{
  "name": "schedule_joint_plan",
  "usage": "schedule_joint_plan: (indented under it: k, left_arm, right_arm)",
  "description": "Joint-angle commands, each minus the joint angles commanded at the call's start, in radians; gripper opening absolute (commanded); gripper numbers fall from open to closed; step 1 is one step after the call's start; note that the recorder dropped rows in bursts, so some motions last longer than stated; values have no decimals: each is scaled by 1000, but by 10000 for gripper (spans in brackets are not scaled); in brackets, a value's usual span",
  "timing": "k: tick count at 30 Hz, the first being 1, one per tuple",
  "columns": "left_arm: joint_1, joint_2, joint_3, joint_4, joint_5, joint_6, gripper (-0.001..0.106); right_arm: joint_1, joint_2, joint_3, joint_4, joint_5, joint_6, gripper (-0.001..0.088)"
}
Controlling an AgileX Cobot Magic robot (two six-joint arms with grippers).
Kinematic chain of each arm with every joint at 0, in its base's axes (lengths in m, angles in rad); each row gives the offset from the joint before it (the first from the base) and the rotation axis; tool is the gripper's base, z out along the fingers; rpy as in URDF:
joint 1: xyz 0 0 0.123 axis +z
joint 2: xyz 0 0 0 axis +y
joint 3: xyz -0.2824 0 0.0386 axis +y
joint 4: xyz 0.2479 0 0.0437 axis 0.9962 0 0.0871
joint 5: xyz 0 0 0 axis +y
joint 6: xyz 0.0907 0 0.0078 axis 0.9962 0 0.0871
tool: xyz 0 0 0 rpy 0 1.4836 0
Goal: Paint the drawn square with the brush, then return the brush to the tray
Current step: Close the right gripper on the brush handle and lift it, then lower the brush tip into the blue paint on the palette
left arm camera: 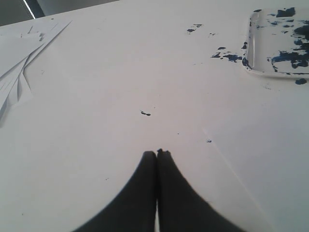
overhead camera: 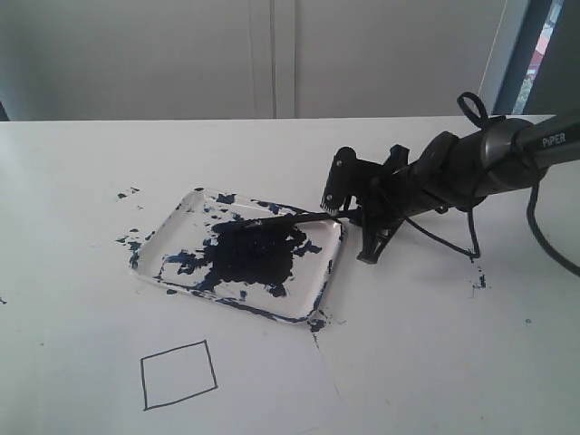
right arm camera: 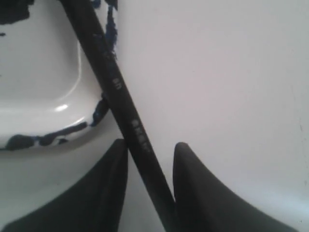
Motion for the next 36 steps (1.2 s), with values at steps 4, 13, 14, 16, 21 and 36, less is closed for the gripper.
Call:
schedule_joint_plan:
  k: [4,13,14,16,21,36]
  left_arm:
    - [0,0,0,0,0,0,0]
    - [0,0,0,0,0,0,0]
    - [0,0,0,0,0,0,0]
    - [0,0,0,0,0,0,0]
    - [0,0,0,0,0,0,0]
    - [0,0,0,0,0,0,0]
  right_arm:
    - [0,-14,0,0,25,0,306]
    - [0,-79,2,0,166,2,0]
    - [0,-92,2,0,187,2,0]
    - [4,-123,6,0,214,2,0]
    - [14,-226,8,0,262,99,0]
    - [66,-537,6,-650,560,904,0]
